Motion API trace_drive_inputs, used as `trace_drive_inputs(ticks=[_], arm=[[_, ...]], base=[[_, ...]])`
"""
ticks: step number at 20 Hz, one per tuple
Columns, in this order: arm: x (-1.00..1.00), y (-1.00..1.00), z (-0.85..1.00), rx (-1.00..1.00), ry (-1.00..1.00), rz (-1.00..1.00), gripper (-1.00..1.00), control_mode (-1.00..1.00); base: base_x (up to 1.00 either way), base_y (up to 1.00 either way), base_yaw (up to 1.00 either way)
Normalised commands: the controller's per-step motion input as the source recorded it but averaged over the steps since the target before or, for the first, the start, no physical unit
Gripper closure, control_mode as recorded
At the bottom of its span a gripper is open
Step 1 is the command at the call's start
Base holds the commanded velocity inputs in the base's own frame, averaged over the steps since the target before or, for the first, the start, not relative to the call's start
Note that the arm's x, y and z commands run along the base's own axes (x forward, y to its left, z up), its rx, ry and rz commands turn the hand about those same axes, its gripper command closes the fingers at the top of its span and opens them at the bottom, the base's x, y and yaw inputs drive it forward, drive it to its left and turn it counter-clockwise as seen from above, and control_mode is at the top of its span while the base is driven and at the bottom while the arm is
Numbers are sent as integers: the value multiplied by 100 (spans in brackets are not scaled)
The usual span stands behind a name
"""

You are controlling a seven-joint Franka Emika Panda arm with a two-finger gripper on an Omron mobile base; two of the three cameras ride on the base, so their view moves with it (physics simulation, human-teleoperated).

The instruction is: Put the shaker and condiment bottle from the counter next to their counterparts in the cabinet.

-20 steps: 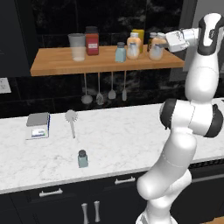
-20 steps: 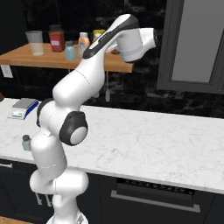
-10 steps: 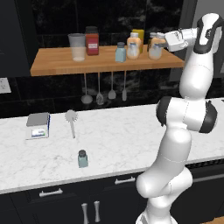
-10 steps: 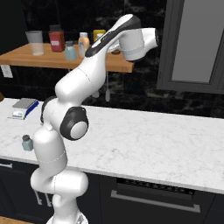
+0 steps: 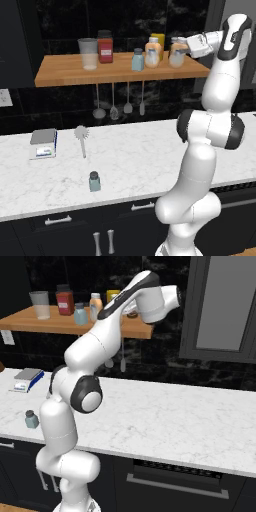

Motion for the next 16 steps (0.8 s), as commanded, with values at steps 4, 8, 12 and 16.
trace_drive_inputs(ticks=[4, 8, 12, 16], arm=[[19, 35, -12, -9, 0, -9, 100, -100], [21, 12, -6, -3, 0, -5, 100, -100], [13, -1, -1, 0, 0, 0, 100, -100], [0, -10, -6, 0, 0, 1, 100, -100]], base=[[0, 0, 0], [0, 0, 0], [0, 0, 0], [0, 0, 0]])
